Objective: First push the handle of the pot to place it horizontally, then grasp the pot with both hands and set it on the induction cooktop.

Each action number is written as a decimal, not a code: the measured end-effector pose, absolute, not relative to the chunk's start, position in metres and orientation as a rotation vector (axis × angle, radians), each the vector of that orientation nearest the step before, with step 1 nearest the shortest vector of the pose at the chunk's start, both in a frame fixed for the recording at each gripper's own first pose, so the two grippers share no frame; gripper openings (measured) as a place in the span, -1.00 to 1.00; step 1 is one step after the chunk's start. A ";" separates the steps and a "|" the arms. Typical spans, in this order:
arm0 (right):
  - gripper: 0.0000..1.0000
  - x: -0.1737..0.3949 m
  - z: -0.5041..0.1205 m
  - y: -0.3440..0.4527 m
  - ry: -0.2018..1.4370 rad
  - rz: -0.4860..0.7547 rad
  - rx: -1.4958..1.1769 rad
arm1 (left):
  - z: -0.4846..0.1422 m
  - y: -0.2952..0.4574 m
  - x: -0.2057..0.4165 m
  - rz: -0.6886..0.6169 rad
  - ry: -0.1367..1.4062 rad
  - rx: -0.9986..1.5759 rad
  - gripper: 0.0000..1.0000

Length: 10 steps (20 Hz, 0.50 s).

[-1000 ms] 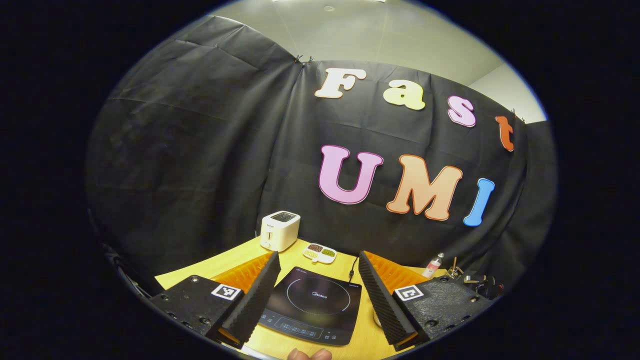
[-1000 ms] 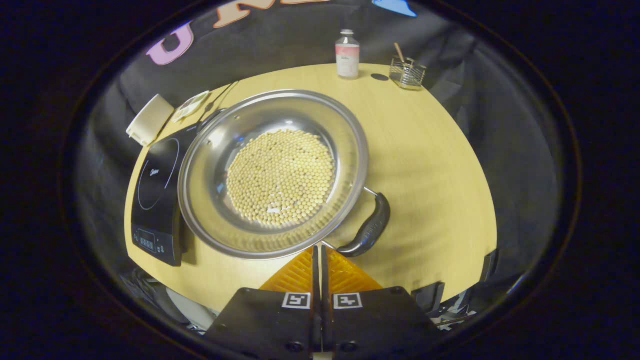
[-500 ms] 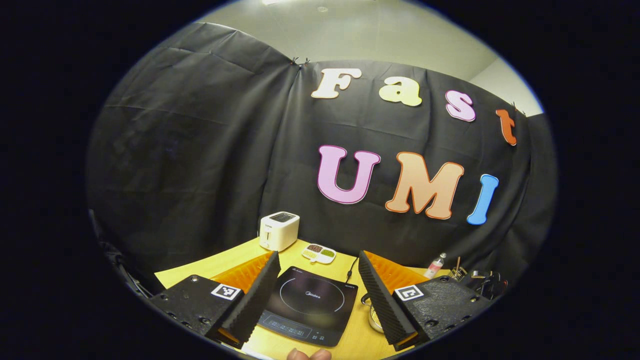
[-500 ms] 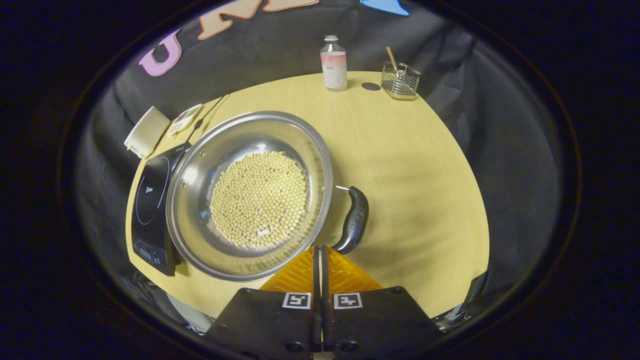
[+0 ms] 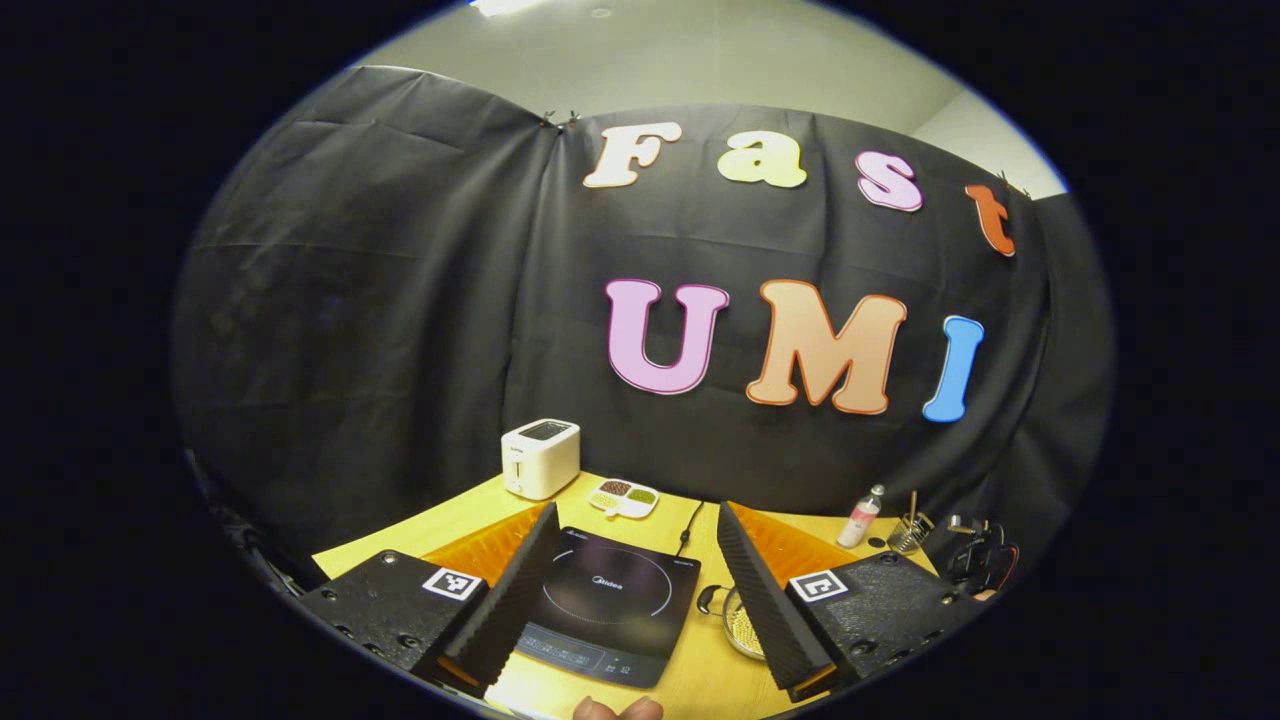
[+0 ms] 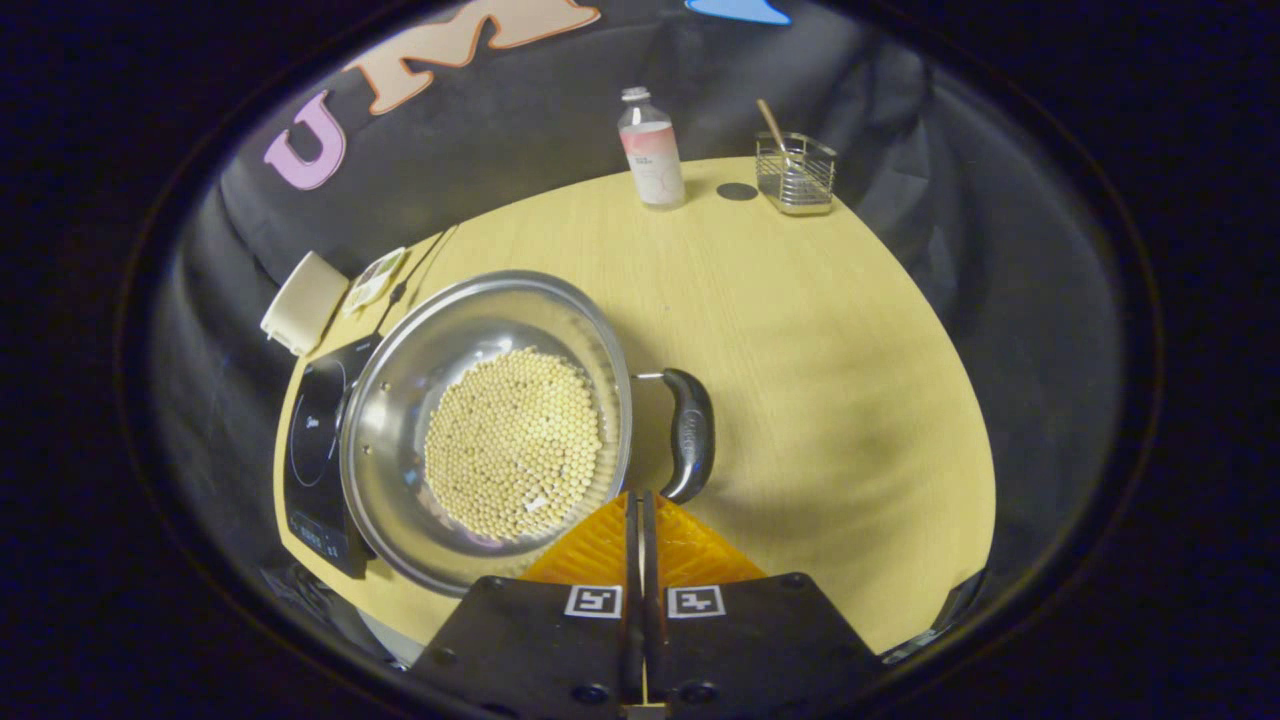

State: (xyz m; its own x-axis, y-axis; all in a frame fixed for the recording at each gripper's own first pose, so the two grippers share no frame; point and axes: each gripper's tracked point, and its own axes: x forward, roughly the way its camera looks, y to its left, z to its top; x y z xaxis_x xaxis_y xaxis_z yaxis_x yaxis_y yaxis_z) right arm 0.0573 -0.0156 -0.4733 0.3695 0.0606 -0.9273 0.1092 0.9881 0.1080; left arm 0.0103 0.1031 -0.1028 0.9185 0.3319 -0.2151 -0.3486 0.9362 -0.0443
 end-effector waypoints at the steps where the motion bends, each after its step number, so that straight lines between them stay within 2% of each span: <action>1: -1.00 0.056 -0.473 -0.016 1.186 -0.026 0.161 | -0.103 0.099 0.013 0.339 0.216 -0.073 0.92; 2: -0.87 0.056 -0.473 -0.016 1.177 -0.015 0.153 | -0.101 0.095 0.015 0.329 0.219 -0.059 0.84; 3: -0.94 0.055 -0.472 -0.016 1.170 0.001 0.144 | -0.102 0.092 0.018 0.318 0.224 -0.041 0.84; 4: -1.00 0.054 -0.470 -0.015 1.160 0.009 0.135 | -0.102 0.088 0.020 0.305 0.231 -0.026 1.00; 6: -0.94 0.052 -0.463 -0.014 1.129 0.018 0.131 | -0.106 0.077 0.031 0.266 0.251 -0.021 0.84; 7: -0.95 0.051 -0.459 -0.013 1.107 0.019 0.126 | -0.110 0.072 0.036 0.243 0.265 -0.021 0.92; 8: -0.94 0.052 -0.455 -0.013 1.088 0.018 0.117 | -0.114 0.068 0.042 0.220 0.278 -0.022 0.84; 10: -0.94 0.051 -0.446 -0.012 1.052 0.007 0.106 | -0.125 0.061 0.053 0.174 0.305 -0.035 0.86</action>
